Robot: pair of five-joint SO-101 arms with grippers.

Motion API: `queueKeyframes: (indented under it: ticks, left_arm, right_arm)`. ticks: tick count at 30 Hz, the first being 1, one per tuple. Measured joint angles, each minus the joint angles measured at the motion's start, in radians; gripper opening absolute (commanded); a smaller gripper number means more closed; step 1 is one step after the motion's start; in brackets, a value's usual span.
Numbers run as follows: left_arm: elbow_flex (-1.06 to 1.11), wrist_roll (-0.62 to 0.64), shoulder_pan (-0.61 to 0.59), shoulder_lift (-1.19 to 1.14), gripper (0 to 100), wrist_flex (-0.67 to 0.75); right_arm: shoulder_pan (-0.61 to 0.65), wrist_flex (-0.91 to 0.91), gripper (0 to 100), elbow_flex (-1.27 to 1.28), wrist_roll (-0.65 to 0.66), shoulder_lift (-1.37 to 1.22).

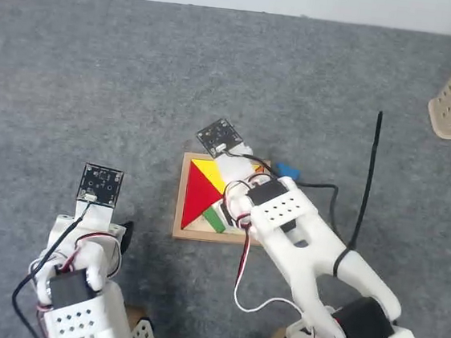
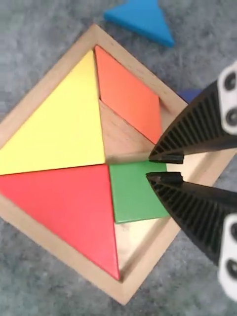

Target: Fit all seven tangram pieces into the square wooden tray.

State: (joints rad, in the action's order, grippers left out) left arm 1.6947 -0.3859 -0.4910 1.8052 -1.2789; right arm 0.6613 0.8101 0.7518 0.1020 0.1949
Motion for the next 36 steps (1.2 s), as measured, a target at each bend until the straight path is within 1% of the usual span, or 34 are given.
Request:
queueKeyframes:
  ticks: [13,20,27,36]
  left_arm:
    - [0.0,0.0,0.0,0.0,28,0.0]
    - [0.0,0.0,0.0,0.0,28,0.0]
    - [0.0,0.0,0.0,0.0,28,0.0]
    - [0.0,0.0,0.0,0.0,28,0.0]
  right_arm:
    - [0.006,-0.011,5.2,0.0,0.0,0.0]
    - [0.003,-0.012,5.2,-0.021,0.0,-0.095]
    - [-0.052,-0.011,5.2,-0.066,-0.002,-0.147]
    - [-0.072,-0.003,5.3,-0.084,-0.002,-0.149]
